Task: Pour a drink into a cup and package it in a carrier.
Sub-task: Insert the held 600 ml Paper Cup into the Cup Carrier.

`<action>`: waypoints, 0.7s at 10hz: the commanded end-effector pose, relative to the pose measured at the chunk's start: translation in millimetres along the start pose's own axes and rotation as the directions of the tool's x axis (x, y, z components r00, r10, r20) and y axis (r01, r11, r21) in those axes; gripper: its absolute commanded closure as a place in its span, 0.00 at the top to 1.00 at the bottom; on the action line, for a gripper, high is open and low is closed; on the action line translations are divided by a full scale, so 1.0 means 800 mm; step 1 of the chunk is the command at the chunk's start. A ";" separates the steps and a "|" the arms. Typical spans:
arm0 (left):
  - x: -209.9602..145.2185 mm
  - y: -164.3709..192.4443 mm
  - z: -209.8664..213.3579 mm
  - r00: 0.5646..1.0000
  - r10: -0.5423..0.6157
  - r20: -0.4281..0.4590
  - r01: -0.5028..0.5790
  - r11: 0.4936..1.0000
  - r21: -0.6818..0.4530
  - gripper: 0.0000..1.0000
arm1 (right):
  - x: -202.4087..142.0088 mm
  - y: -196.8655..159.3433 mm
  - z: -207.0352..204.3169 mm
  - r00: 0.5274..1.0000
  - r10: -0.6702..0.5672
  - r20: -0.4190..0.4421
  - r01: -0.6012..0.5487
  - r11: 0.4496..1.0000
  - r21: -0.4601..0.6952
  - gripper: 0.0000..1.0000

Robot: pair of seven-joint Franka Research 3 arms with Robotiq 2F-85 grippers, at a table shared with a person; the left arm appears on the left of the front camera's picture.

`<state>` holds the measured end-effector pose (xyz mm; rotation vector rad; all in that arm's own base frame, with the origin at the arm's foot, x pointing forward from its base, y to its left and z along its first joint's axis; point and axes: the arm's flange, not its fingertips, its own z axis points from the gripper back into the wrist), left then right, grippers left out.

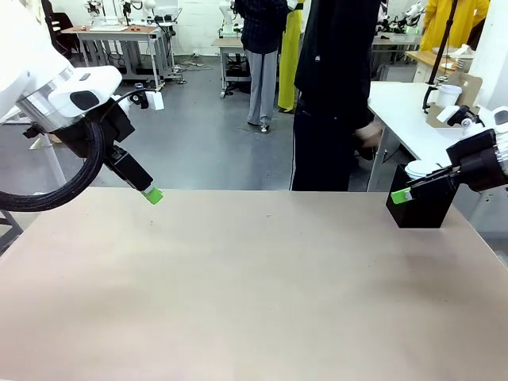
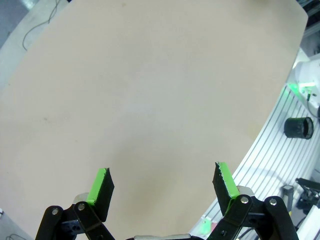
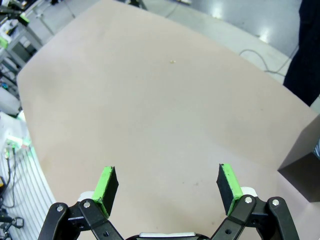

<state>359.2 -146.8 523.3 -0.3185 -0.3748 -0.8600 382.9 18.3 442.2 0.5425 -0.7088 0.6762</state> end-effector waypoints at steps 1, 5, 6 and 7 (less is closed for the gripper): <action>0.001 0.000 0.000 1.000 0.008 -0.003 -0.008 1.000 0.001 1.00 | -0.001 0.000 -0.001 1.000 0.009 0.001 -0.009 1.000 -0.011 1.00; 0.001 0.000 0.000 1.000 0.008 -0.003 -0.008 1.000 0.001 1.00 | -0.001 0.000 -0.001 1.000 0.009 0.001 -0.009 1.000 -0.011 1.00; 0.001 0.000 0.000 1.000 0.008 -0.003 -0.008 1.000 0.001 1.00 | -0.001 0.000 -0.001 1.000 0.009 0.001 -0.009 1.000 -0.011 1.00; 0.001 0.000 0.000 1.000 0.008 -0.003 -0.008 1.000 0.001 1.00 | -0.001 0.000 -0.001 1.000 0.009 0.001 -0.009 1.000 -0.011 1.00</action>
